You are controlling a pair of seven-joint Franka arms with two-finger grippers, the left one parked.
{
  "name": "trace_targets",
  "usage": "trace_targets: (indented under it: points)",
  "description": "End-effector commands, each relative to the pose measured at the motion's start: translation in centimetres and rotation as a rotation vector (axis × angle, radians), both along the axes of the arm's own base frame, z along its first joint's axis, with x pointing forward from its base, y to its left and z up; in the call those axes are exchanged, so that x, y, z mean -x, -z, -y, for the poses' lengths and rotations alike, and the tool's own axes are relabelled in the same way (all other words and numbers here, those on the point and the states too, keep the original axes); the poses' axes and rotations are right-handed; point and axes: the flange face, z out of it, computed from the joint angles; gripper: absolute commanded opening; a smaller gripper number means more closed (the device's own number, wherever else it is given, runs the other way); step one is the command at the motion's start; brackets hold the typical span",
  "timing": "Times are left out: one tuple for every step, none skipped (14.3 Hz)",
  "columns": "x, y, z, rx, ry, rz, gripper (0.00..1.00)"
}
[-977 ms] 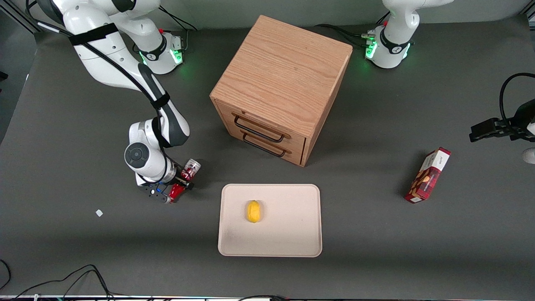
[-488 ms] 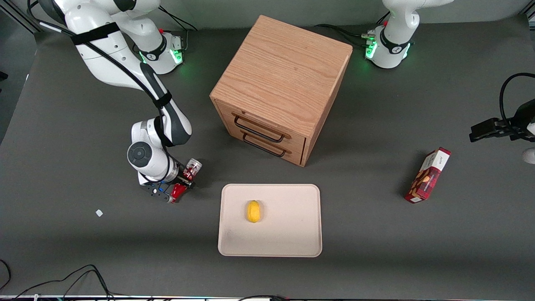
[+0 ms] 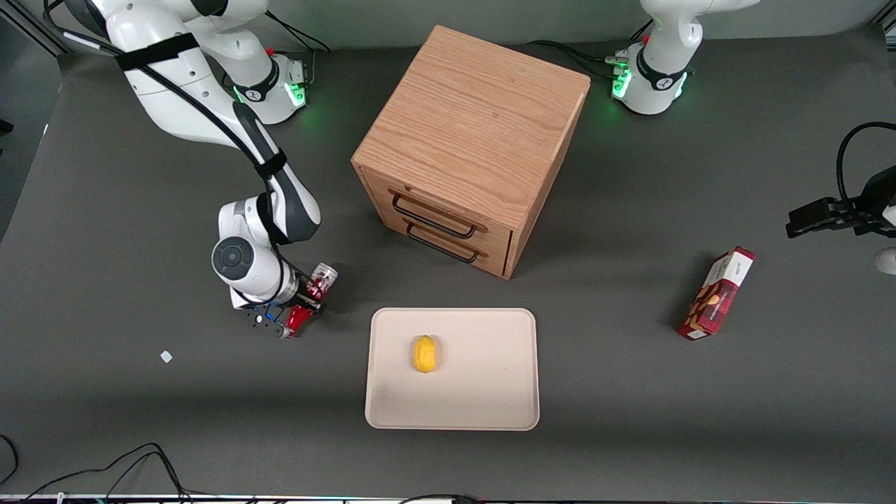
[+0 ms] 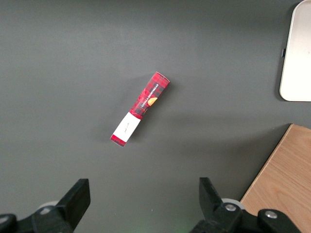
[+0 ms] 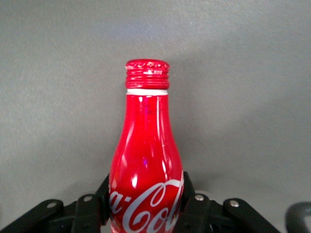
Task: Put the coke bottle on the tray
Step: 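Lift the bottle with the right gripper and turn it upright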
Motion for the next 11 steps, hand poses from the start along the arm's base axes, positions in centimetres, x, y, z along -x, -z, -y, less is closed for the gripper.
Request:
trace_targets:
  points:
    - [0.7, -8.3, 0.3, -0.007, -0.035, -0.021, 0.00]
    - [0.9, -11.1, 0.7, -0.012, -0.042, -0.029, 0.00]
    - [0.7, -14.2, 1.7, -0.020, -0.060, -0.030, 0.00]
    - [0.8, -16.9, 2.2, -0.023, -0.068, -0.044, 0.00]
    - [0.8, -19.5, 2.0, -0.025, -0.073, -0.050, 0.00]
    - [0.2, -22.3, 1.8, -0.027, -0.075, -0.046, 0.00]
    - [-0.5, -25.0, 1.7, -0.028, -0.077, -0.047, 0.00]
    - [-1.3, -28.0, 1.7, -0.031, -0.079, -0.038, 0.00]
    - [-1.8, -30.6, 1.5, -0.032, -0.082, -0.032, 0.00]
    - [-2.3, -32.6, 1.2, -0.030, -0.089, -0.027, 0.00]
    - [-2.8, -34.0, 1.2, -0.028, -0.107, -0.025, 0.00]
